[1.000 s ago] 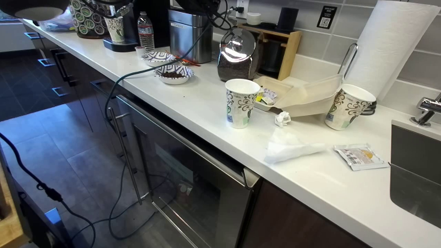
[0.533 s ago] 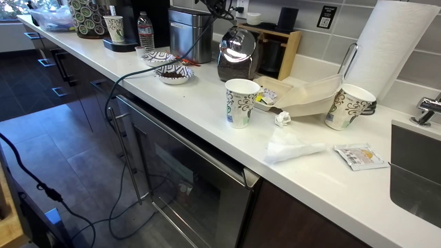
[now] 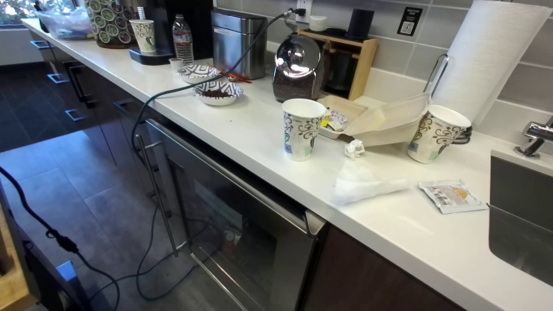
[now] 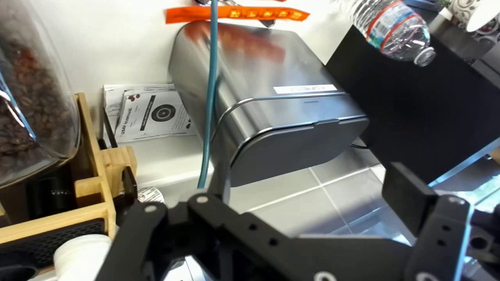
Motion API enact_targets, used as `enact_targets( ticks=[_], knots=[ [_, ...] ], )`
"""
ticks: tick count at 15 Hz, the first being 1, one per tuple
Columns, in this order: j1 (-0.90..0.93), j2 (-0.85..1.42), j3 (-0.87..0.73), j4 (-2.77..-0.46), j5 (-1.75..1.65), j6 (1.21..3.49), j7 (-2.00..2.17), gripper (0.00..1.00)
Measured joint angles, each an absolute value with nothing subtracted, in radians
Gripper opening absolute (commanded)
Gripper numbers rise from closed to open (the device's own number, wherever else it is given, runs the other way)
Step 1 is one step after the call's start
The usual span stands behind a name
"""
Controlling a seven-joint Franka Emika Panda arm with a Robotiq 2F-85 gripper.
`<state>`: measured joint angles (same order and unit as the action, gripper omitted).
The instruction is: Close the lid of the bin
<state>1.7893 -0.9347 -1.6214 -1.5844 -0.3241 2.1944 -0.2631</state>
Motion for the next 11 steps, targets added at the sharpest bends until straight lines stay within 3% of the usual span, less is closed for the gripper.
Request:
enact_targets(
  ticks=[5,11],
  knots=[
    [1.582,-0.913,-1.511,-1.910,-0.320,2.573,-0.180,1.00],
    [1.309,-0.894,-1.345,-2.302,-0.591,3.091,0.026,1.00]
  ],
)
